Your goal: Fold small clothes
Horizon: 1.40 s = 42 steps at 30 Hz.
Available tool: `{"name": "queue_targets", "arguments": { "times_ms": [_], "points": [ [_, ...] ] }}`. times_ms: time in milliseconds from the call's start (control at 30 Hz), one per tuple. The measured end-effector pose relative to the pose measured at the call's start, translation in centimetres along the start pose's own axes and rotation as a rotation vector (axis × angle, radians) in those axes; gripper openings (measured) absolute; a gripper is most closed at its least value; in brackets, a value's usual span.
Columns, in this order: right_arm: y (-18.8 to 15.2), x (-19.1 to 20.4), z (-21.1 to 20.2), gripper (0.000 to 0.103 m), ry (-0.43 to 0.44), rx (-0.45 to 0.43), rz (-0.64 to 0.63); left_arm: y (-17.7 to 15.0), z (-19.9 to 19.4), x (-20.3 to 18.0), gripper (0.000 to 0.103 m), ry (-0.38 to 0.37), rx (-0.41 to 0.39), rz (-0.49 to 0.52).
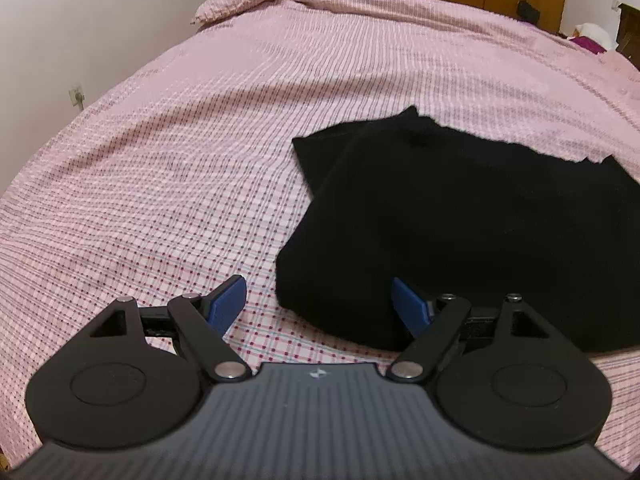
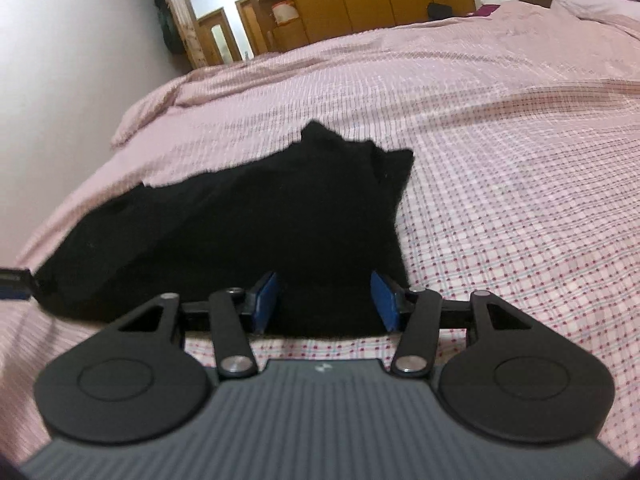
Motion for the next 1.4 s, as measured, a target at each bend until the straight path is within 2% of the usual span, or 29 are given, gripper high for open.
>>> {"name": "queue_targets", "arguments": {
  "times_ms": [33, 67, 133, 267, 400, 500, 533, 633, 800, 833, 900, 933, 967, 1100, 1167, 1233, 1333, 1400],
  "points": [
    [0.3, -0.1, -0.3, 0.062, 0.012, -0.019, 0.019, 0.1, -0.4, -0.1, 0.083, -0.006, -0.005, -0.005],
    [0.5, -0.4, -0.6, 0.074, 0.027, -0.042, 0.046, 0.2, -0.7, -0.2, 0.083, -0.015, -0.010, -0.011],
    [1.1, -0.9, -0.7, 0.079, 0.043, -0.077, 0.089, 0.4, -1.5, -0.4, 0.083, -0.039, -0.023, -0.021],
    [2.1, -1.8, 0.5, 0.079, 0.002, -0.095, 0.116, 0.6, -2.1, -1.1, 0.083, -0.072, -0.038, -0.004],
    [2.3, -3.1, 2.5, 0.079, -0.019, -0.093, 0.152, 0.4, -1.4, -1.6, 0.083, -0.077, -0.019, 0.007],
    [1.9, -4.6, 4.7, 0.081, 0.036, -0.029, 0.251, 0.0, -0.3, -1.6, 0.083, -0.061, 0.007, 0.006],
    [1.4, -4.8, 5.2, 0.081, 0.063, -0.035, 0.281, -0.1, 0.1, -1.5, 0.083, -0.055, 0.016, 0.004],
    [0.6, -4.5, 5.5, 0.081, 0.132, -0.065, 0.285, -0.5, 1.1, -1.4, 0.083, -0.044, 0.042, -0.003],
    [0.5, -3.7, 6.3, 0.081, 0.175, -0.062, 0.282, -0.9, 2.0, -1.7, 0.087, -0.029, 0.043, 0.010],
    [0.5, -3.7, 6.4, 0.078, 0.182, -0.068, 0.290, -0.9, 2.1, -1.8, 0.087, -0.028, 0.041, 0.012],
    [0.4, -4.0, 6.8, 0.056, 0.172, -0.080, 0.326, -1.1, 2.1, -1.9, 0.088, -0.023, 0.037, 0.015],
    [0.3, -4.3, 7.1, 0.028, 0.177, -0.077, 0.356, -1.1, 2.2, -2.0, 0.088, -0.023, 0.035, 0.016],
    [0.2, -4.9, 7.4, 0.022, 0.202, -0.074, 0.400, -1.2, 2.1, -2.0, 0.089, -0.023, 0.033, 0.019],
    [0.0, -4.6, 7.0, 0.022, 0.223, -0.118, 0.416, -1.0, 2.1, -1.8, 0.089, -0.030, 0.035, 0.016],
    [0.1, -4.5, 7.2, 0.029, 0.199, -0.124, 0.442, -1.0, 2.0, -1.7, 0.089, -0.033, 0.036, 0.009],
    [0.2, -4.6, 7.6, 0.031, 0.194, -0.132, 0.485, -0.9, 1.6, -1.6, 0.089, -0.038, 0.033, 0.010],
    [0.6, -4.9, 8.0, 0.031, 0.214, -0.162, 0.521, -0.9, 0.9, -1.3, 0.089, -0.046, 0.022, 0.007],
    [0.9, -4.8, 8.0, 0.024, 0.203, -0.179, 0.533, -0.8, 0.3, -1.0, 0.089, -0.049, 0.013, 0.003]
  ]
}}
Point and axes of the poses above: each gripper's, at about its wrist camera, not at the fingertips, and z roughly the way its jaws point, x to its left, y to its top, the point moved 1 cm from there along z, roughly the way its jaws point, and after that the axes turned 1 degree about y, right-handed, at the moved point
